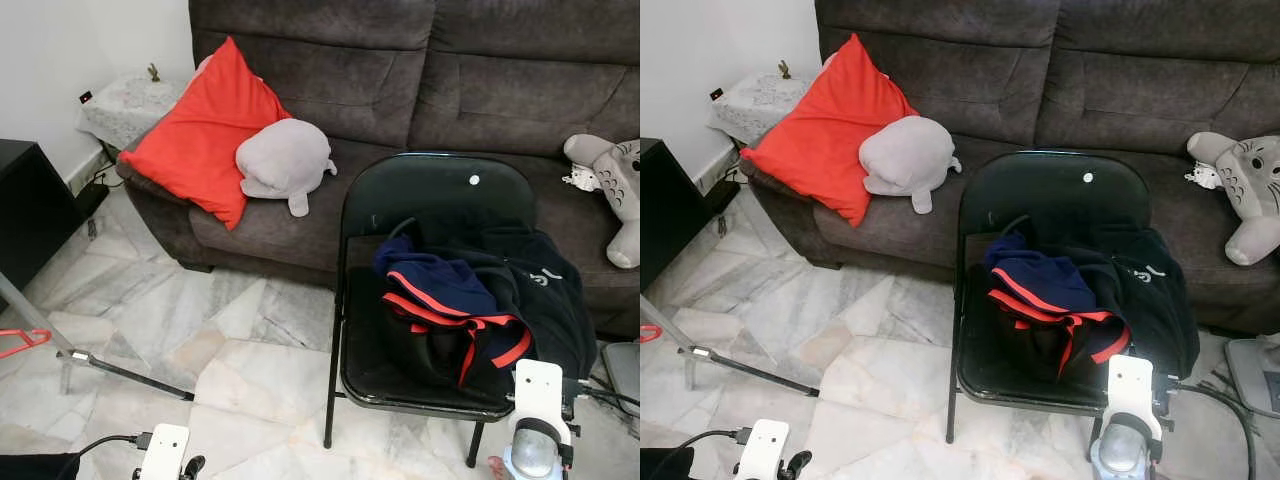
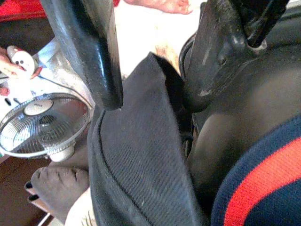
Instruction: Hang hanger
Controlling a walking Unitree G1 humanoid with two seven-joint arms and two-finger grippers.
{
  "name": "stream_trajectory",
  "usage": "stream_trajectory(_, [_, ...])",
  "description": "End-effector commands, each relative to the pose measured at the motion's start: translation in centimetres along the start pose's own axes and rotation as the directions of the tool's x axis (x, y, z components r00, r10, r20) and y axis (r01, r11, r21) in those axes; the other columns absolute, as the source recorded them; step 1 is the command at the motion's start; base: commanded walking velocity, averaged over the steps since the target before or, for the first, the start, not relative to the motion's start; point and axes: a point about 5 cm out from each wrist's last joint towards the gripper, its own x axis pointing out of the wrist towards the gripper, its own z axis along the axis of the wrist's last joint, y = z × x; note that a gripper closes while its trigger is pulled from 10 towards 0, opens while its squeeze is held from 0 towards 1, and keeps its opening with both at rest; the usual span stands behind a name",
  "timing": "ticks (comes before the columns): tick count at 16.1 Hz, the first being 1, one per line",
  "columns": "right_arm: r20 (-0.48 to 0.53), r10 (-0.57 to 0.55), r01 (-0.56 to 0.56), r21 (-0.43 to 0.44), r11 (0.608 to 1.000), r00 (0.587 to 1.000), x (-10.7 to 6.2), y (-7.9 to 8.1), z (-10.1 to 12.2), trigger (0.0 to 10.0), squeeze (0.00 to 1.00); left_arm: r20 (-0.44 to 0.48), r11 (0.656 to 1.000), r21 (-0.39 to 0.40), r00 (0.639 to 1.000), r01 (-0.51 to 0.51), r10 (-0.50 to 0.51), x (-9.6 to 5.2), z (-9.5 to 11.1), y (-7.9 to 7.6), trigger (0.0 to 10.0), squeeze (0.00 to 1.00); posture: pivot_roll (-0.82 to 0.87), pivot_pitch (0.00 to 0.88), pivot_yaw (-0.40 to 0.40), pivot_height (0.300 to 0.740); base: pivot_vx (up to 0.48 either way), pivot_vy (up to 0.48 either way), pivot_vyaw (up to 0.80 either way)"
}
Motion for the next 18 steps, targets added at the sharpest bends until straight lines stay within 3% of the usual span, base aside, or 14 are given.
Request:
stream_trajectory(1, [-0.001, -0.018, 0.018, -0.006, 1.0, 1.0, 0.1, -0.2, -0.3, 10.0, 0.0, -0.043, 1.0, 0.005, 0.999, -0.002, 0.002, -0.4, -1.1, 0.2, 10.0, 0.0, -0.07, 0.156, 0.023, 0.74, 0.0, 0.0, 0.0])
stream_trajectory(8, [0.107, -0.139, 0.14, -0.005, 0.99, 0.984, -1.0, -1.8, 0.5, 10.0, 0.0, -0.09, 1.0, 0.007, 0.996, -0.006, 0.006, -0.7, -2.0, 0.5, 10.0, 0.0, -0.08, 0.154, 0.025, 0.74, 0.0, 0.0, 0.0])
stream_trajectory(10, [0.136, -0.192, 0.193, 0.003, 0.981, 0.972, -1.3, -3.3, 0.9, 10.0, 0.0, -0.1, 1.0, 0.008, 0.995, -0.001, 0.002, -0.7, -2.2, 0.4, 10.0, 0.0, -0.08, 0.15, 0.025, 0.74, 0.0, 0.0, 0.0])
stream_trajectory(14, [0.105, -0.193, 0.195, -0.009, 0.981, 0.975, -0.6, -3.9, 0.6, 10.0, 0.0, -0.104, 1.0, 0.006, 0.995, 0.005, -0.005, -0.7, -2.2, 0.2, 10.0, 0.0, -0.08, 0.143, 0.023, 0.74, 0.0, 0.0, 0.0])
stream_trajectory(18, [0.054, -0.135, 0.136, -0.026, 0.99, 0.989, 0.1, -3.2, 0.1, 10.0, 0.0, -0.103, 1.0, 0.009, 0.995, 0.009, -0.008, -0.6, -2.1, 0.2, 10.0, 0.0, -0.08, 0.141, 0.027, 0.74, 0.0, 0.0, 0.0])
